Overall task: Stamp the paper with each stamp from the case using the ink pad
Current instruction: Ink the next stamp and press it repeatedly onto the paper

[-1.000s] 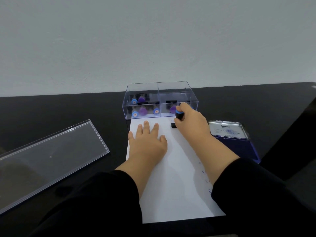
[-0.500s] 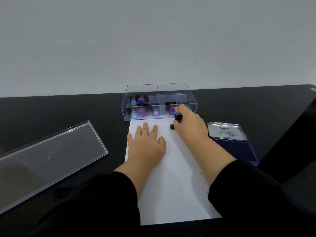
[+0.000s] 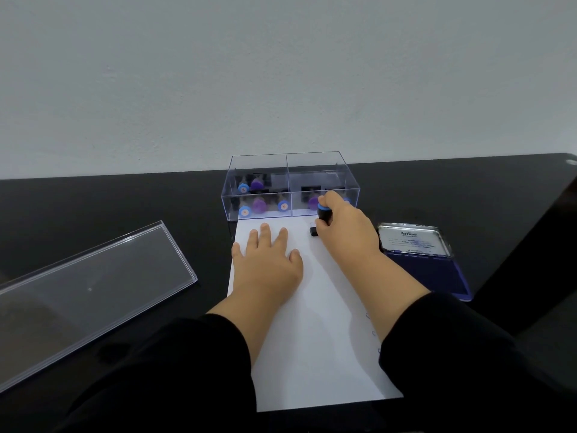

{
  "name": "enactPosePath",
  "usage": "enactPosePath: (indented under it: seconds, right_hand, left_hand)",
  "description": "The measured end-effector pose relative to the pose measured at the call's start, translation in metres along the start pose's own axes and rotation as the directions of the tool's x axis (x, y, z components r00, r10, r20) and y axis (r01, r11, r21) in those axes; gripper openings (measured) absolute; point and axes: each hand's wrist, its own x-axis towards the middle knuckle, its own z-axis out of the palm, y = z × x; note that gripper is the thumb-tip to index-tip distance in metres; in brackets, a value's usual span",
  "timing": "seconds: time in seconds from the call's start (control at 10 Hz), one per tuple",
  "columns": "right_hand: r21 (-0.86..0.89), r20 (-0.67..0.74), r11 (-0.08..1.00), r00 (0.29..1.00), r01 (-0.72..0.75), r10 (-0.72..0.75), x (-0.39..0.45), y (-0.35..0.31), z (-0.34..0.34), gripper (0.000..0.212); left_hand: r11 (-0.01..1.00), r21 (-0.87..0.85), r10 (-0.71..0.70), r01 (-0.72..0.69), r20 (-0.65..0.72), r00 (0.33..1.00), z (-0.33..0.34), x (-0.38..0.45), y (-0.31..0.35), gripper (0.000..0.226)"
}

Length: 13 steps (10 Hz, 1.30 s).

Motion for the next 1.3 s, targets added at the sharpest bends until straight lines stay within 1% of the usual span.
enactPosePath:
  seconds: [0.2, 0.3, 0.4, 0.5, 0.6, 0.8, 1.0, 1.3]
  right_hand:
    - [-0.021, 0.014, 1.000, 1.000, 0.015, -0.015, 0.000, 0.002, -0.001, 0.028]
    - [0.069, -0.022, 0.998, 1.000, -0.003, 0.005, -0.001, 0.004, -0.007, 0.028]
    - [0.277, -0.108, 0.960, 0.991, -0.041, 0.073, -0.002, 0.008, -0.020, 0.025]
    - [0.368, -0.138, 0.927, 0.982, -0.068, 0.127, -0.006, 0.011, -0.030, 0.021]
    - [0.429, -0.152, 0.901, 0.977, -0.068, 0.146, -0.009, 0.012, -0.038, 0.022]
    - [0.503, -0.167, 0.862, 0.970, -0.067, 0.173, -0.024, 0.010, -0.051, 0.025]
    - [0.571, -0.163, 0.816, 0.961, -0.094, 0.225, -0.042, 0.014, -0.061, 0.023]
    - [0.592, -0.170, 0.799, 0.954, -0.100, 0.246, -0.056, 0.020, -0.072, 0.027]
  left_hand:
    - [1.000, 0.000, 0.002, -0.002, -0.002, 1.000, 0.001, 0.000, 0.000, 0.057]
    - [1.000, -0.010, 0.011, -0.011, -0.008, 1.000, 0.002, 0.001, -0.002, 0.056]
    - [1.000, -0.020, 0.019, -0.019, -0.008, 1.000, 0.002, 0.001, -0.003, 0.056]
    - [0.999, -0.028, 0.023, -0.023, -0.016, 1.000, 0.003, 0.000, -0.003, 0.056]
    - [1.000, -0.024, 0.019, -0.020, -0.017, 1.000, 0.003, 0.001, -0.003, 0.056]
    - [1.000, -0.014, 0.010, -0.010, -0.009, 1.000, 0.003, 0.002, -0.003, 0.056]
    - [1.000, -0.014, 0.006, -0.006, -0.006, 1.000, 0.000, 0.000, -0.002, 0.056]
    - [1.000, -0.012, 0.000, 0.000, -0.010, 1.000, -0.001, -0.002, -0.001, 0.056]
